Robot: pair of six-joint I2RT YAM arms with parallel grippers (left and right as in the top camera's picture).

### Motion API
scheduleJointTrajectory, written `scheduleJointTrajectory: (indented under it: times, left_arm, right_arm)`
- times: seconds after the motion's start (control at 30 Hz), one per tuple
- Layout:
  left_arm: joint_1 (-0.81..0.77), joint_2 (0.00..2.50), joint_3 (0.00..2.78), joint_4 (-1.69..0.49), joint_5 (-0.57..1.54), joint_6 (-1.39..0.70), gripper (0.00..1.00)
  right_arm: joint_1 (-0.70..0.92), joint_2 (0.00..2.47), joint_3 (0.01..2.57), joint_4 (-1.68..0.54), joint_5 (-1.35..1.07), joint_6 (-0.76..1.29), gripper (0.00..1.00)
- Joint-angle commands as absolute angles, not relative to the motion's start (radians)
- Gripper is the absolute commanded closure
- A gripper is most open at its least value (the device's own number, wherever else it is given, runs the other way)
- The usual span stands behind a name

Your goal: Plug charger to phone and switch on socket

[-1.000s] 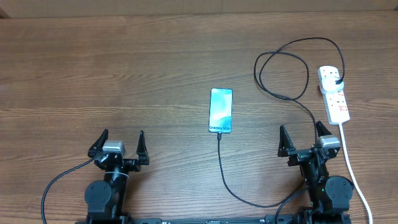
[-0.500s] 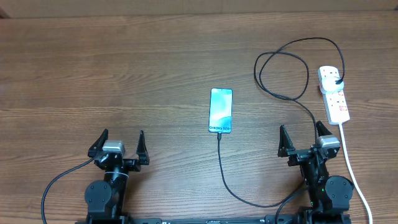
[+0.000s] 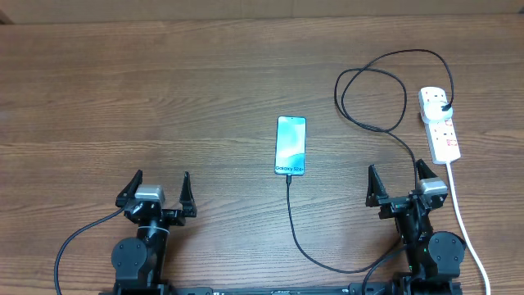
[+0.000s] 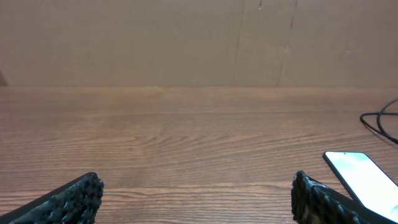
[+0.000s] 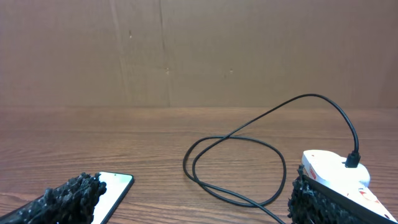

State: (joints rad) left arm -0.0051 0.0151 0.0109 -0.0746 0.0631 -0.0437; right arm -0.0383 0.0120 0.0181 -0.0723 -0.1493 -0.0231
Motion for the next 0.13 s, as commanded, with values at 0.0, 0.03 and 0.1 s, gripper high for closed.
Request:
scheduleJointTrajectory:
  times: [0.0,0.03,0.1]
  left_arm:
    - [-0.006,0.005,0.005,-0.075,0.051,-0.019,0.00]
    - [-0.006,0.005,0.005,-0.075,0.051,-0.018,0.00]
    - [-0.006,0.005,0.005,-0.075,0.051,-0.018,0.00]
  right_arm:
    - [-0.034,0.004,0.008,-0.069,-0.147,-0.028,0.00]
    - [-0.034,0.004,0.007,-0.069,-0.147,-0.028,0.00]
    - [-0.034,0.004,0.007,-0.070,-0.147,-0.028,0.00]
